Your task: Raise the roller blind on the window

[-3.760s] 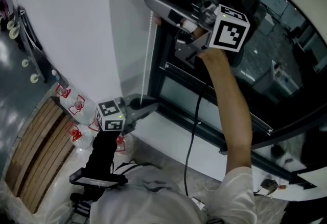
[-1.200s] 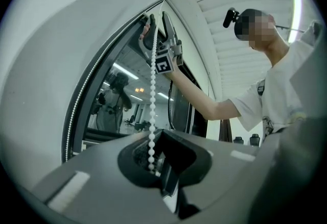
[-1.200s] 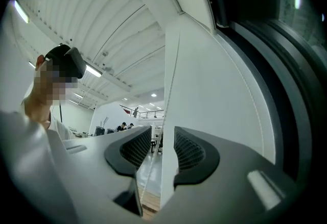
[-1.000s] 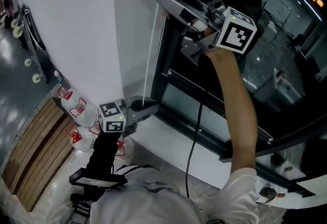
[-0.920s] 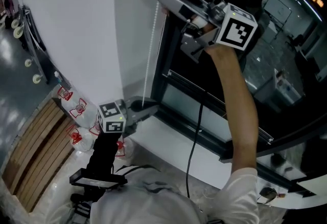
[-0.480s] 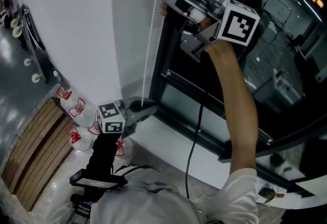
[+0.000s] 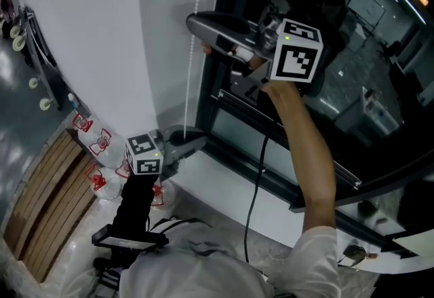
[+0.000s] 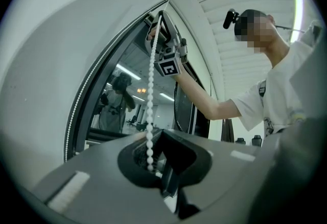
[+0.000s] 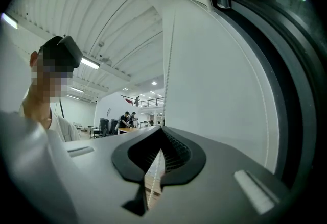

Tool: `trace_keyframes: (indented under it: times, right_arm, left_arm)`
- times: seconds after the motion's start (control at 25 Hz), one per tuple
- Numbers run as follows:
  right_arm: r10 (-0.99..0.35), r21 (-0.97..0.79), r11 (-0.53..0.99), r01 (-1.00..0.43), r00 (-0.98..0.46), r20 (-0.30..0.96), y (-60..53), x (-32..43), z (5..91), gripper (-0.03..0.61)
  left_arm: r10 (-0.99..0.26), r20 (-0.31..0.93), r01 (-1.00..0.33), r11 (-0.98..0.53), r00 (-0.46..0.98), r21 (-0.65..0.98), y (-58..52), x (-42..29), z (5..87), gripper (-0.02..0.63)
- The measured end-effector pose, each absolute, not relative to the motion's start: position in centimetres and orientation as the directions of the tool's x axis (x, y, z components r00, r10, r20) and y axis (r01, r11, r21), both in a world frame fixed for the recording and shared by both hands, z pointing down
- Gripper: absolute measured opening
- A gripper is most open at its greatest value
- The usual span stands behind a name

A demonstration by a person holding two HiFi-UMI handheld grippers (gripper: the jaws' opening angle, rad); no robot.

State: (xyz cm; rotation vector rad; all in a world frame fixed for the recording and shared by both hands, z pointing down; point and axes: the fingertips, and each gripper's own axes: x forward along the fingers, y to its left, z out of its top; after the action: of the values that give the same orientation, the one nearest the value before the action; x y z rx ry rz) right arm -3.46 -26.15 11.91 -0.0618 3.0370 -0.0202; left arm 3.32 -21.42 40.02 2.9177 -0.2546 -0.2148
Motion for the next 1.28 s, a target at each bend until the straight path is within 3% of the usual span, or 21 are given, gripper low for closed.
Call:
trace_keyframes:
  times: [0.56, 1.12, 1.28]
  right_arm:
    - [-0.064, -0.1, 0.994, -0.054, -0.993, -0.095, -25.4, -3.2, 18.4, 0.005]
    - [-0.07, -0.237, 0.968, -0.078, -0.997, 0.043, -23.9, -3.5, 29.3, 0.005]
    - [-0.047, -0.288, 0.956, -0.046, -0.999, 0.003, -23.8, -3.0, 30.2, 0.006]
  left_arm:
    - [-0.173, -0.129, -0.147, -0.971, 0.976, 0.191, -21.5, 3.4, 39.3, -0.002]
    - [-0.158, -0.13, -0.132, -0.973, 0.979, 0.192, -21.3, 3.8, 39.0, -0.002]
    - [-0.153, -0.13, -0.125, -0.972, 0.98, 0.198, -21.2, 4.0, 38.9, -0.002]
